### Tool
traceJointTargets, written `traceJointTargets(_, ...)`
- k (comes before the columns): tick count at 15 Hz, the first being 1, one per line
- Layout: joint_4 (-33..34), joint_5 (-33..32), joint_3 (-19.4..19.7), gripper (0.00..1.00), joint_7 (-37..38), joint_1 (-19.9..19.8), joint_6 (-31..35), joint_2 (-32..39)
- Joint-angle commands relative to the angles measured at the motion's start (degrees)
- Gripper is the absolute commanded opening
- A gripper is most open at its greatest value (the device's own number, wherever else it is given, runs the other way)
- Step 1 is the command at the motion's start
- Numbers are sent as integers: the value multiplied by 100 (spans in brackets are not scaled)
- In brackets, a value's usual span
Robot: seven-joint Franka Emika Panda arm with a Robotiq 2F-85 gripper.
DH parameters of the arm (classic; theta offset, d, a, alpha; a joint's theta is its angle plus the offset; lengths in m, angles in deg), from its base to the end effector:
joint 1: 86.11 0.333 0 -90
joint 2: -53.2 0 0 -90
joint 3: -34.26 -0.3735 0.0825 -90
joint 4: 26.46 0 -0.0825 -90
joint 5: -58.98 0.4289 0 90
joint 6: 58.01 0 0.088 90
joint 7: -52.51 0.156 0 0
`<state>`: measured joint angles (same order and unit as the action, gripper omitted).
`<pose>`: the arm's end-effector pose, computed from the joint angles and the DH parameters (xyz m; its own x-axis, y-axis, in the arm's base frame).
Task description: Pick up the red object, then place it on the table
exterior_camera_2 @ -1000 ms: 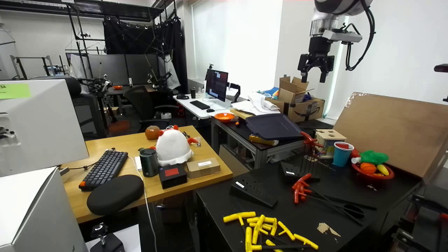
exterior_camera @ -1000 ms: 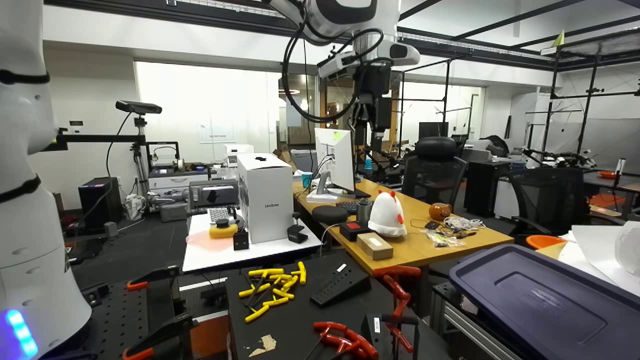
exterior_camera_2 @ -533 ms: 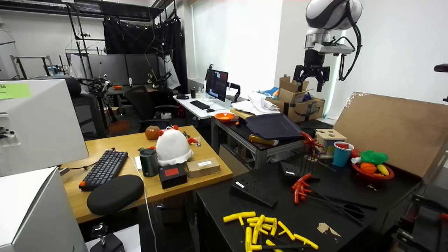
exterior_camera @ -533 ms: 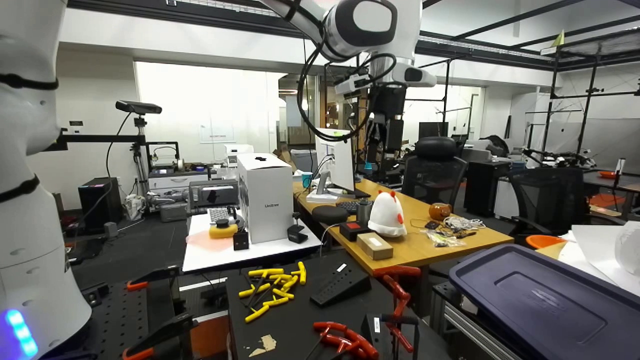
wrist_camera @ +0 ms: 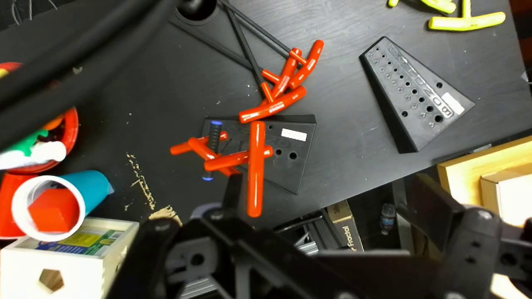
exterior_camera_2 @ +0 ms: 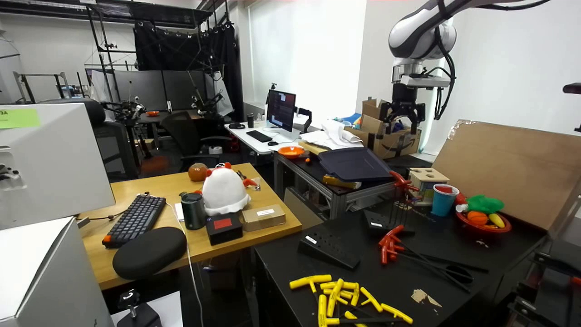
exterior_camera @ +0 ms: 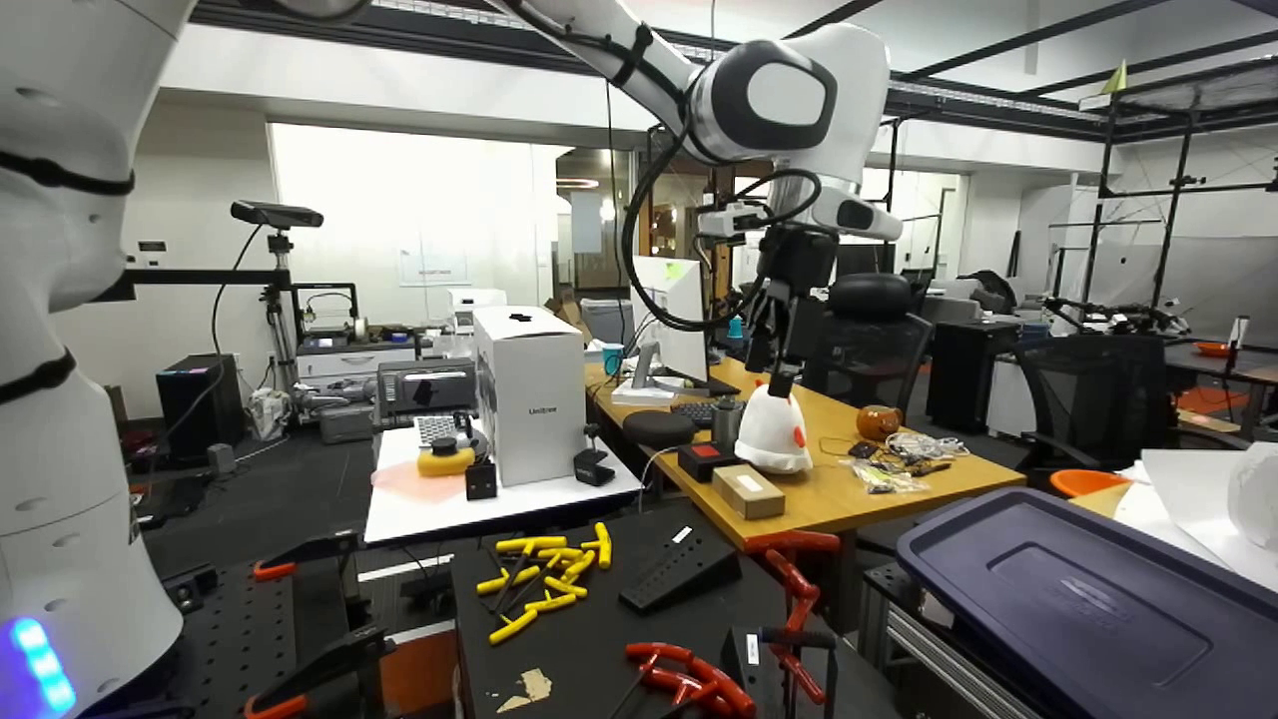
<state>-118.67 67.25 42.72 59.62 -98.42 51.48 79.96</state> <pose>0.6816 -0.2287 0.3285 0.8498 -0.5002 -0.1661 -0.5127 -0.8577 -0.0401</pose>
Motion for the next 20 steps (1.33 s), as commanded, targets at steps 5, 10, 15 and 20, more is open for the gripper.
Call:
traceJointTargets(5, 764, 326, -27, 100, 122, -204, -519, 864)
traceJointTargets(10, 912, 376, -41, 100, -21, -366, -605, 1288)
traceJointTargets(15, 846, 359, -63, 100, -69, -421, -389, 1485)
traceJointTargets(20, 871, 341, -118, 100, -97, -367, -16, 1642)
